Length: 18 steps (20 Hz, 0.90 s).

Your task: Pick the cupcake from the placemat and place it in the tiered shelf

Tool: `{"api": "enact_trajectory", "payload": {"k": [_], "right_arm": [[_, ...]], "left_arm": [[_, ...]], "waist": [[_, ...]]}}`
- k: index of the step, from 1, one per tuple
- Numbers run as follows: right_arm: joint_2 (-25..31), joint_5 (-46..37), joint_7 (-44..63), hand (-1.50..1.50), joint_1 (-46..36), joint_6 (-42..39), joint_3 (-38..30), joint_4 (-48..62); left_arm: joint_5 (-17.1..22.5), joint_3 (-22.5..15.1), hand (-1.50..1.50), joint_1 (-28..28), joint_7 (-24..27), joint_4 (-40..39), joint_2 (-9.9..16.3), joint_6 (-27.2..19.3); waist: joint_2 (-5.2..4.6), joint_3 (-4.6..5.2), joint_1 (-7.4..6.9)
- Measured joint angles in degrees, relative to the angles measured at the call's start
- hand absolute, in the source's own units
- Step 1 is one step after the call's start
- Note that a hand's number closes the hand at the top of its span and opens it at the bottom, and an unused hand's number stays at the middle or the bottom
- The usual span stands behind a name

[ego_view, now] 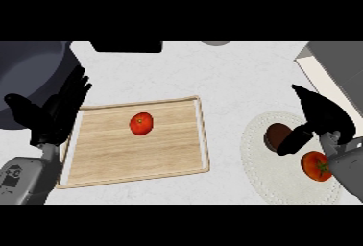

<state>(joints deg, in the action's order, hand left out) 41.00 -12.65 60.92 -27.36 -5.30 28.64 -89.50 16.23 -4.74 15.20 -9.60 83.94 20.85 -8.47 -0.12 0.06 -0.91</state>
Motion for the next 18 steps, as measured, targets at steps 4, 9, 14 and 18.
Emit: {"api": "enact_trajectory", "payload": {"k": [4,9,14,18], "right_arm": [[-1.8,-2.3,0.8,-1.50,0.2,-1.4,0.8,0.9],[-4.7,-4.8,1.4,-1.50,1.4,-2.5,1.1,1.1],[-6.4,-7.4,0.6,-1.50,3.5,-3.5,0.0,2.4],[-8.2,-10.3,0.1,-1.50,6.3,-3.6,-1.0,1.9]], "left_arm": [[0.0,1.2,0.00,-0.4,-0.6,0.7,0.4,0.9],[-0.5,1.9,0.00,-0.6,-2.2,2.2,0.1,1.2],[-1.3,2.9,0.00,-0.1,-2.2,1.3,-0.7,1.7],[-2.4,3.1,0.00,-1.7,-2.2,2.7,-1.6,1.8]], "waist": [[0.11,-0.02,0.42],[0.16,-0.05,0.66],[0.15,-0.05,0.89],[0.18,-0.05,0.91]]}}
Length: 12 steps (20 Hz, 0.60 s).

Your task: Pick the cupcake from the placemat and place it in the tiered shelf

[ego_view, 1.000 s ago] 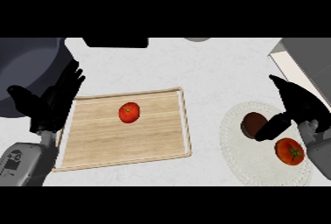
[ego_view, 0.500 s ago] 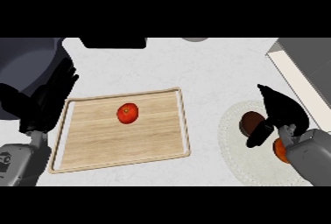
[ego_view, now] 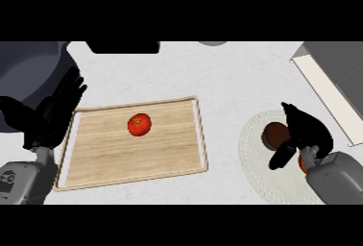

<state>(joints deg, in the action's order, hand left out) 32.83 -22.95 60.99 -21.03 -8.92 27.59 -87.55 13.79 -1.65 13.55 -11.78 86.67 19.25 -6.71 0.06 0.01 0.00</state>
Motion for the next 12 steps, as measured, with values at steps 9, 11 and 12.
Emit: {"api": "enact_trajectory", "payload": {"k": [9,11,12], "right_arm": [[-6.6,-6.9,-4.2,-1.50,-0.1,-0.8,-4.9,8.0],[-8.4,-8.6,-4.7,-1.50,0.0,-0.8,-5.6,9.8],[-8.6,-9.2,-5.1,-1.50,1.1,-0.8,-6.1,9.4]], "left_arm": [[-2.3,1.2,0.00,0.1,-1.6,1.7,-2.0,0.8],[-2.6,1.4,0.00,0.2,-1.1,0.8,-2.8,1.3],[-2.7,1.9,0.00,0.3,-0.8,0.1,-2.8,1.8]], "waist": [[-0.06,-0.02,-0.13],[-0.06,-0.01,-0.11],[-0.07,-0.01,-0.07]]}}
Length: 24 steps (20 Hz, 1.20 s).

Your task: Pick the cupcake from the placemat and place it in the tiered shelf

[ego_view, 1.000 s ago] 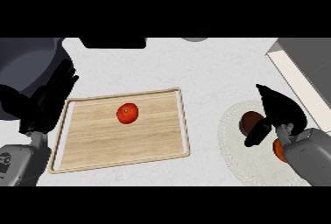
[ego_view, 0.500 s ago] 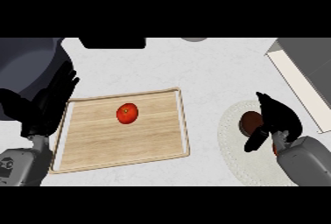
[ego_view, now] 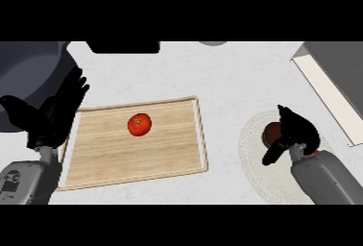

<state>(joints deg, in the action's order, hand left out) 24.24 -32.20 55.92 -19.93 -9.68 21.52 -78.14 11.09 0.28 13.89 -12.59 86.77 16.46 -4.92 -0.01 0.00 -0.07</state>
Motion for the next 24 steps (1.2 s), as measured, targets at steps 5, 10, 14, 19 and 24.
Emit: {"api": "enact_trajectory", "payload": {"k": [5,10,14,19,24], "right_arm": [[-3.4,-3.1,-3.8,-1.50,-0.7,1.1,-2.7,6.9],[-4.9,-4.6,-7.7,1.50,-0.5,-0.3,-5.9,10.4],[-5.3,-7.9,-12.8,1.50,-1.5,1.6,-6.1,14.8],[-6.2,-12.6,-15.3,1.50,-1.3,4.7,-5.3,15.0],[-9.5,-15.4,-18.5,1.50,-2.1,5.1,-1.3,12.6]], "left_arm": [[-0.4,1.6,0.00,-0.3,0.7,-0.9,-0.2,1.8],[-1.6,2.4,0.00,0.1,-0.5,0.1,-0.9,2.3],[-2.5,2.4,0.00,1.4,-0.5,-0.9,-1.9,2.2],[-3.1,2.5,0.00,-0.5,0.3,0.1,-2.6,2.7],[-3.0,3.0,0.00,-0.7,-0.4,1.0,-2.3,3.4]], "waist": [[-0.03,0.00,-0.11],[0.00,0.00,-0.07],[0.37,0.45,-0.12],[0.53,0.62,-0.05],[0.23,0.26,-0.20]]}}
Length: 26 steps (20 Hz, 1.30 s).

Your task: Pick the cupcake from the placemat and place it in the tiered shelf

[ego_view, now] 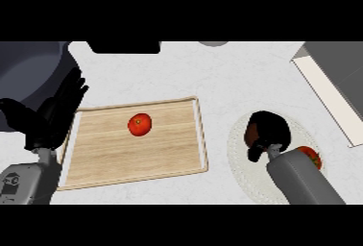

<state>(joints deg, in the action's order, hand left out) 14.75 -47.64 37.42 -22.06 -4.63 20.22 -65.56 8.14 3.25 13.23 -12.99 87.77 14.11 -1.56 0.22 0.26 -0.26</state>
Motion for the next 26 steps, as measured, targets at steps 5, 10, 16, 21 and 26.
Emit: {"api": "enact_trajectory", "payload": {"k": [5,10,16,21,26], "right_arm": [[-5.7,-2.3,-4.7,1.50,0.5,0.4,7.5,-4.4],[-9.7,-1.8,-4.6,1.50,2.4,3.3,8.7,-14.8],[-11.3,-1.7,-2.2,1.50,2.8,8.3,5.1,-30.2],[-9.8,-1.8,3.8,1.50,0.8,5.4,-0.3,-43.1],[-7.0,-0.4,10.6,1.50,-4.6,-1.5,-8.3,-50.6]], "left_arm": [[0.3,0.5,0.00,1.6,-0.8,-1.1,-0.2,-0.2],[0.0,1.0,0.00,1.0,-0.6,-0.9,0.1,-0.2],[0.3,1.7,0.00,0.3,-0.1,-1.2,0.3,0.4],[-0.1,1.6,0.00,0.1,1.1,-2.1,-0.2,0.6],[-0.8,1.7,0.00,1.3,1.4,-2.9,-0.6,0.4]], "waist": [[-0.07,-0.11,0.12],[0.03,-0.22,0.67],[0.19,-0.25,1.21],[0.11,-0.23,1.15],[-0.01,-0.22,0.86]]}}
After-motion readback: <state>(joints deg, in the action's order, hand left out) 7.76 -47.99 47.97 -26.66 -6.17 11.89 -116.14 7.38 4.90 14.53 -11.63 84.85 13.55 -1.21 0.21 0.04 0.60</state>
